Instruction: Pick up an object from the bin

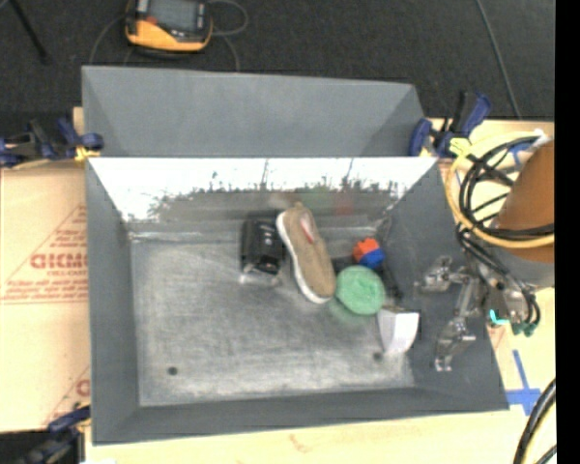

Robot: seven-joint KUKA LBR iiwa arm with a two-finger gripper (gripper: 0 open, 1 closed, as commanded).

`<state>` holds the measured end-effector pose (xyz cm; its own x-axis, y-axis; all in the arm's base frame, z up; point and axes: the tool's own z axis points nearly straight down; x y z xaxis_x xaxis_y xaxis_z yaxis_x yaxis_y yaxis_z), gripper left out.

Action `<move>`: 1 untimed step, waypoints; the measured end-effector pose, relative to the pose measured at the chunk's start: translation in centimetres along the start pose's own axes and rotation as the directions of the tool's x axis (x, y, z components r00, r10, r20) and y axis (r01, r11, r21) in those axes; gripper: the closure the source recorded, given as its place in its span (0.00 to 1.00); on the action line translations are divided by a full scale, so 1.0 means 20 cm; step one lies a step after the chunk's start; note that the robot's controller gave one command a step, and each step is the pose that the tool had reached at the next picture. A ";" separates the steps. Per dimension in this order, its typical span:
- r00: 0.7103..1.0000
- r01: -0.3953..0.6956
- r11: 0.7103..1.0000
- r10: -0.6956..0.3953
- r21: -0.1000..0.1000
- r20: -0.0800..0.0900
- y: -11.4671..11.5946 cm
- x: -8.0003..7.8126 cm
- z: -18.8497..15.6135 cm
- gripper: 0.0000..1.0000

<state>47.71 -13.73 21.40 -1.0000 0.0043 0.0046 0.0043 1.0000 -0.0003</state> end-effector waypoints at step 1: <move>1.000 0.004 1.000 -0.004 0.002 0.008 0.00 -0.01 -0.02 0.00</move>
Offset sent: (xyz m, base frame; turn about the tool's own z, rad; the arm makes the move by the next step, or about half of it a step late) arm 0.0401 -0.0180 -0.1440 -0.0211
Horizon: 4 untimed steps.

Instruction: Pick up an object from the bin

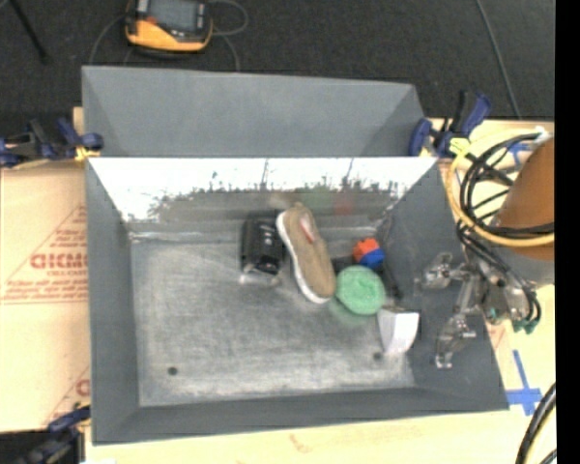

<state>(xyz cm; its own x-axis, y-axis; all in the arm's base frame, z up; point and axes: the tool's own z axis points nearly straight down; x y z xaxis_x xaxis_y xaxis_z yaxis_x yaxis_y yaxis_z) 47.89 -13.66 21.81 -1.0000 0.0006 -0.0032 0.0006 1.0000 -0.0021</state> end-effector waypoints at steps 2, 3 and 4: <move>1.000 -0.006 1.000 0.006 0.001 0.004 -0.04 -0.13 0.63 0.00; 0.998 -0.068 0.998 0.068 -0.002 -0.002 -0.04 -0.24 0.73 0.00; 0.995 -0.101 0.995 0.101 -0.003 -0.003 -0.05 -0.35 0.73 0.00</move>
Offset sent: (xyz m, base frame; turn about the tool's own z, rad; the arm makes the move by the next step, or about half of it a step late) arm 0.0255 -0.0058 -0.1300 0.0077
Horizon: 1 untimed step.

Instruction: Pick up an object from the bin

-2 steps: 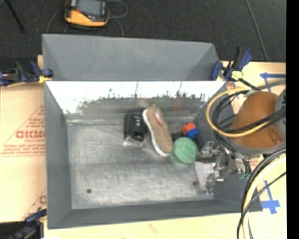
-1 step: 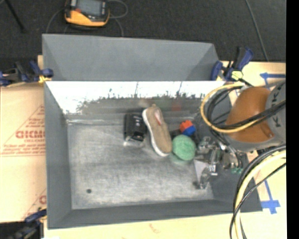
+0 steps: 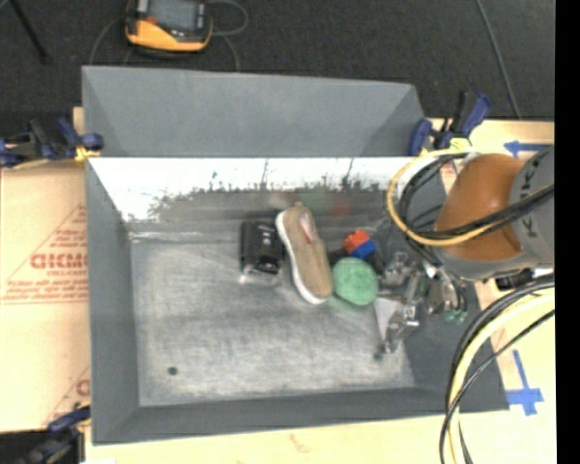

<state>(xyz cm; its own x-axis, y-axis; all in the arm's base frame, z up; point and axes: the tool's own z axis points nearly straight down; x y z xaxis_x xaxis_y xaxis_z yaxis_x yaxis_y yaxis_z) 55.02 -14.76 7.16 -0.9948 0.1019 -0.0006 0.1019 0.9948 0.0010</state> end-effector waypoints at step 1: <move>0.993 -0.116 0.993 0.116 0.003 0.005 0.13 -0.17 -0.02 1.00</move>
Offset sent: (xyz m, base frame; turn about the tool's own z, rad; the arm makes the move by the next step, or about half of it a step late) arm 0.0000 0.0000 0.0000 0.0000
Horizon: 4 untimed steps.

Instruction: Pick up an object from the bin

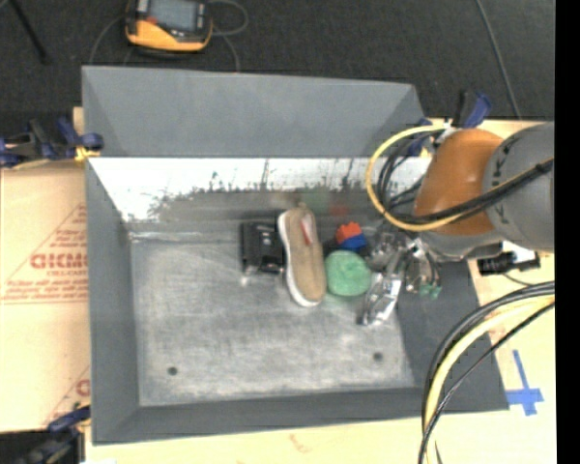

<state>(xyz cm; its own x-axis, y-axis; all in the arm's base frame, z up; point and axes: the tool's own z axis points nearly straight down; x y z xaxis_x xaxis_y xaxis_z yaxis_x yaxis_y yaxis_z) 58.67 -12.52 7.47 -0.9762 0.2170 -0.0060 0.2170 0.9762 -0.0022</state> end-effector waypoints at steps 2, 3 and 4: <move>1.000 -0.003 1.000 0.003 -0.002 -0.006 -0.02 -0.01 -0.23 1.00; 1.000 -0.007 1.000 0.007 -0.002 0.006 -0.05 -0.04 -0.39 1.00; 1.000 0.004 1.000 -0.004 -0.001 -0.010 -0.08 0.00 -0.57 1.00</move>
Offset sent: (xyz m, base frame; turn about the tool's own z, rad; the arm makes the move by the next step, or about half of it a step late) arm 0.0058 -0.0160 0.1529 0.0160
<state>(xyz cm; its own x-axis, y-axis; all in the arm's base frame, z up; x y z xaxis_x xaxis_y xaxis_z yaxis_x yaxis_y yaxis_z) 58.37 -13.99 18.87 -0.9771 0.2127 0.0044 0.2127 0.9771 -0.0007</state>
